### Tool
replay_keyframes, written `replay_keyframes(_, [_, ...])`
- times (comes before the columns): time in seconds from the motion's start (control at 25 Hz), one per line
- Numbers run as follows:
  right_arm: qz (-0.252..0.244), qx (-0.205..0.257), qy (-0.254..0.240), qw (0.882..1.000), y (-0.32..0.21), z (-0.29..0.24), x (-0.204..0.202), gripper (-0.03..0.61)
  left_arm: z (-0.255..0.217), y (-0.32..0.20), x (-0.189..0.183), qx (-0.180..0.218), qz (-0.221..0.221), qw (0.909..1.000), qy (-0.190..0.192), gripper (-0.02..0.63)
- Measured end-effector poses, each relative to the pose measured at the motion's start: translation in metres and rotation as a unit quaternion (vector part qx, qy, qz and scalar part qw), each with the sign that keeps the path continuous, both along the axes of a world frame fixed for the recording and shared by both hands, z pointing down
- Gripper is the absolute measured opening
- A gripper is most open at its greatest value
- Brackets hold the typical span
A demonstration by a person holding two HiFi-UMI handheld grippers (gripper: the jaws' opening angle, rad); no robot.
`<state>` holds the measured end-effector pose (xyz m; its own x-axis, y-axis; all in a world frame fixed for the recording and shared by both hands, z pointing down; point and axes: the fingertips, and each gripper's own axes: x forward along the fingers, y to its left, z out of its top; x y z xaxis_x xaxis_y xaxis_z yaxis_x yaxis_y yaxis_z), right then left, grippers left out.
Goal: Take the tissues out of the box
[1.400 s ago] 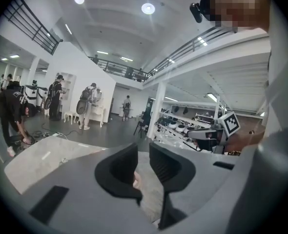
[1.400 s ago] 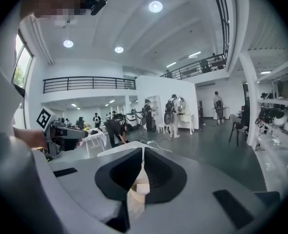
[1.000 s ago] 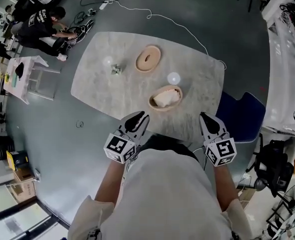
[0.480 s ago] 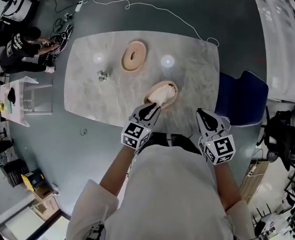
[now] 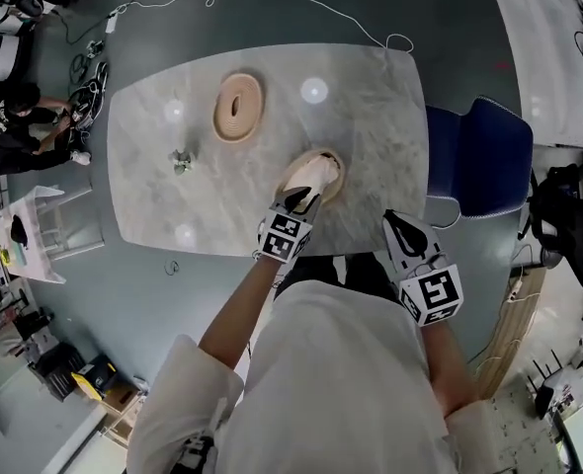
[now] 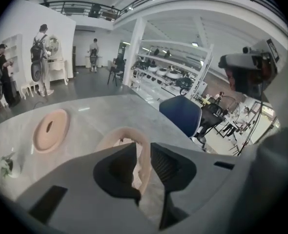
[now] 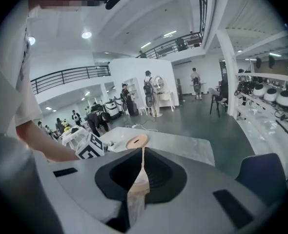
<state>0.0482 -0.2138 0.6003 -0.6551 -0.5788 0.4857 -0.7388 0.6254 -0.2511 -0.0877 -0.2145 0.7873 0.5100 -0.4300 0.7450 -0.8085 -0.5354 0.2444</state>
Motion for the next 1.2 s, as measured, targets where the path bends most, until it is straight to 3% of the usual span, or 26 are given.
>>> replay_keyframes(0.32, [0.021,-0.021,0.004,1.000,0.002,0.017,-0.002,0.037,0.082,-0.002,-0.003,-0.077,0.027,0.9945,-0.065,0.114])
replay_keyframes(0.76, [0.045,-0.034,0.006,0.998,0.009,0.026,-0.004,0.037,0.132,-0.003,-0.006,-0.139,0.041,0.9771,-0.156,0.101])
replay_keyframes(0.96, [0.050,-0.034,0.006,0.998,0.012,0.025,-0.001,0.037,0.131,-0.003,-0.006,-0.148,0.055,0.9749,-0.157,0.034])
replay_keyframes(1.2, [0.054,-0.028,0.002,0.998,0.010,0.020,0.000,0.037,0.111,-0.002,-0.011,-0.130,0.058,0.9800,-0.139,0.023])
